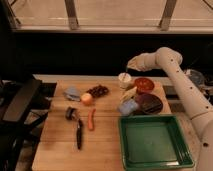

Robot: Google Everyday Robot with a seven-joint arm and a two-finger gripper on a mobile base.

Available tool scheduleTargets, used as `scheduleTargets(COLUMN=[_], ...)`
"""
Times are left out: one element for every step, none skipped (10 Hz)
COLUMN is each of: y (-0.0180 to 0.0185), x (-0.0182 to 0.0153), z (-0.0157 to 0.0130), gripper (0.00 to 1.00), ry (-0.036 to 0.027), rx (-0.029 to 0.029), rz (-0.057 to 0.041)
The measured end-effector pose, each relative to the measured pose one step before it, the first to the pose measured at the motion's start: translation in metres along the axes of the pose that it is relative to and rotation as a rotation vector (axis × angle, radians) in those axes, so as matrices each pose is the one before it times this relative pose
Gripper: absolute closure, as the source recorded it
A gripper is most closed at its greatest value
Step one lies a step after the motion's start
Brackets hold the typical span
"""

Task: Place fork in paper cup

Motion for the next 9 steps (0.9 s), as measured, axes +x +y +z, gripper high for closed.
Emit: scheduleTargets(y=[0.00660,0.00654,0.00437,0.00248,0.00215,0.00277,0.00260,0.00100,0.00117], x=[0.00094,0.00141,0.00064,0.00123,0.00151,0.00299,0.00447,0.00273,0.00325], z=[0.00163,0.00156,0.00165,0.00077,0.00058,0.00076,0.00063,0.00048,0.00064], gripper=[1.00,1.00,1.00,1.00,0.98,0.89,0.78,0.70,0.61], ry=[-0.01108,-0.01116,-0.00989,-0.00301,-0.00120,0.00563,0.01134,0.00841,0.01001], rx=[-0.00475,-0.00454,-0.00305,-0.00235,-0.00251,-0.00564,-0.00614,-0.00294,-0.00322], rz=[0.02014,0.02320,0.02293,0.01797,0.01625,0.01911,0.01558,0.01041,0.01040])
